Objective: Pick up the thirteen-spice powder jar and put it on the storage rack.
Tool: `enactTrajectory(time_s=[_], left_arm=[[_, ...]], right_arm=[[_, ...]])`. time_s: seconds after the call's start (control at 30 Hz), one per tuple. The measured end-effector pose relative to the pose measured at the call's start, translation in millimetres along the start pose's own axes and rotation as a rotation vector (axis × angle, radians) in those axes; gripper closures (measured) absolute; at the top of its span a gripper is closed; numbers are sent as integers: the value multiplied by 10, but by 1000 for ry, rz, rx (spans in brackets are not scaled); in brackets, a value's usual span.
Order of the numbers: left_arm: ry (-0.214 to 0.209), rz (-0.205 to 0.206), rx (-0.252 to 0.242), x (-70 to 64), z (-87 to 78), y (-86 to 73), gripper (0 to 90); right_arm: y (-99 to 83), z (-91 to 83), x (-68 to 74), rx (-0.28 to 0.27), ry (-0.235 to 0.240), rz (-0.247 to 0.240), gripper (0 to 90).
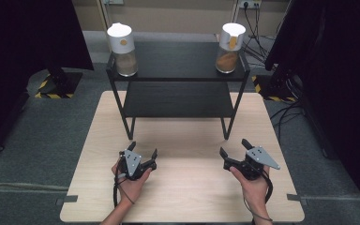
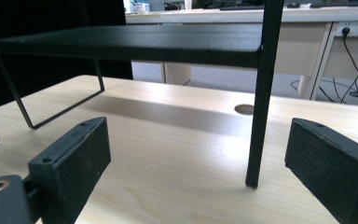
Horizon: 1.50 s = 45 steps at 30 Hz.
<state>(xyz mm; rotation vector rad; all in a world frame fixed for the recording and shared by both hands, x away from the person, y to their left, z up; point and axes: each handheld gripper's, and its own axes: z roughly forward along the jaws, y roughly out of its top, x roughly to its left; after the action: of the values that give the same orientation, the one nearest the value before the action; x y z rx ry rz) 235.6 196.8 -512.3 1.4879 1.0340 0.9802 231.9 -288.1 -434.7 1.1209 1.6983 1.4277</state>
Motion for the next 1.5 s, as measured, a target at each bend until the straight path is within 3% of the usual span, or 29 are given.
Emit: enactTrajectory(time_s=[0.63,1.5], left_arm=[[1,1,-1,-4,0,-1,133],[0,2,0,-4,1,1,134]], right_arm=[[-396,-84,-41,64,-18,35,70],[-539,-147,-28,72,-37,25,72]])
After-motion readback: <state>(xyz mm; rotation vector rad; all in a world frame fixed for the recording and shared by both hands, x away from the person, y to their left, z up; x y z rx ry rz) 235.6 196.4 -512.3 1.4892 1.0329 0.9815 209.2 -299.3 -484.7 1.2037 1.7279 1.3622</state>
